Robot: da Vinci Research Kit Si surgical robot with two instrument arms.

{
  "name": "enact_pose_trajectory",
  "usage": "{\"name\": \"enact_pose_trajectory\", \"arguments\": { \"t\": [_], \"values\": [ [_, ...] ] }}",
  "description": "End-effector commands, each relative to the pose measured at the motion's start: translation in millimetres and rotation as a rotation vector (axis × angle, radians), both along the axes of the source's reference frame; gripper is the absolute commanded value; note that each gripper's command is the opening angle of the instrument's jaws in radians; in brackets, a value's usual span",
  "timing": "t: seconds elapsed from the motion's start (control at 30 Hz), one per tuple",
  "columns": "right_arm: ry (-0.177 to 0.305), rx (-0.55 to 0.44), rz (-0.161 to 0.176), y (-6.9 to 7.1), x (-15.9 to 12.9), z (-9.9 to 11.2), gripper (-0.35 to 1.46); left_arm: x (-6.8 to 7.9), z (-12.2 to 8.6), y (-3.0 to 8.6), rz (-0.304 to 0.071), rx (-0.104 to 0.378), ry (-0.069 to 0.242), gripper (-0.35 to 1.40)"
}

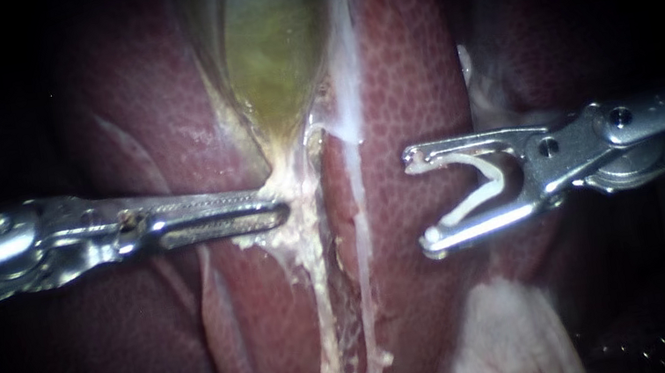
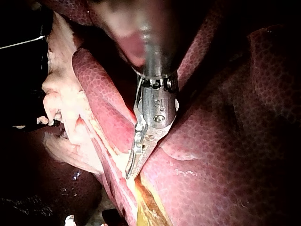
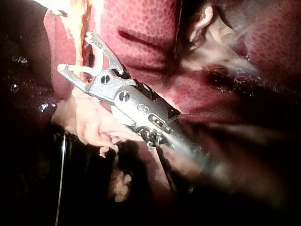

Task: Clipping first clip left tube

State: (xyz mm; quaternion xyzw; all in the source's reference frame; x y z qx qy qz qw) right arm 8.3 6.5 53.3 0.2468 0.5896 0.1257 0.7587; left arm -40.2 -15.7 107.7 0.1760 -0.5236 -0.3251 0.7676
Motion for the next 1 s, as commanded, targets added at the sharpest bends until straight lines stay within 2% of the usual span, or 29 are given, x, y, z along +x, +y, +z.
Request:
{"name": "enact_pose_trajectory", "arguments": {
  "t": [0.03,0.33,0.4,0.5,0.57,0.73,0.9,1.0],
  "values": [
    [0.000,0.000,0.000,0.0,0.0,0.0,0.60,0.0,0.0,0.0,0.000,-0.001,0.000,-0.35],
    [0.000,0.000,0.000,0.0,0.0,0.0,0.60,0.2,-0.6,0.0,-0.005,0.005,-0.002,-0.35],
    [0.000,0.000,0.000,0.0,0.1,0.0,0.60,0.5,-1.4,0.4,-0.013,0.006,-0.008,-0.35],
    [0.000,0.000,0.001,0.0,0.1,0.1,0.60,1.5,-3.4,1.8,-0.041,0.014,-0.022,-0.35],
    [-0.001,0.000,0.001,0.0,0.1,0.1,0.60,2.4,-5.0,2.9,-0.056,0.001,-0.032,-0.35],
    [-0.001,-0.001,0.001,0.0,0.2,0.2,0.60,3.8,-8.3,4.6,-0.078,-0.037,-0.051,-0.35],
    [-0.001,-0.001,0.002,-0.1,0.4,0.2,0.60,4.3,-9.9,5.0,-0.087,-0.052,-0.061,-0.35],
    [-0.001,-0.001,0.002,-0.1,0.5,0.2,0.60,4.5,-10.1,4.9,-0.090,-0.053,-0.065,-0.35]
  ]
}}
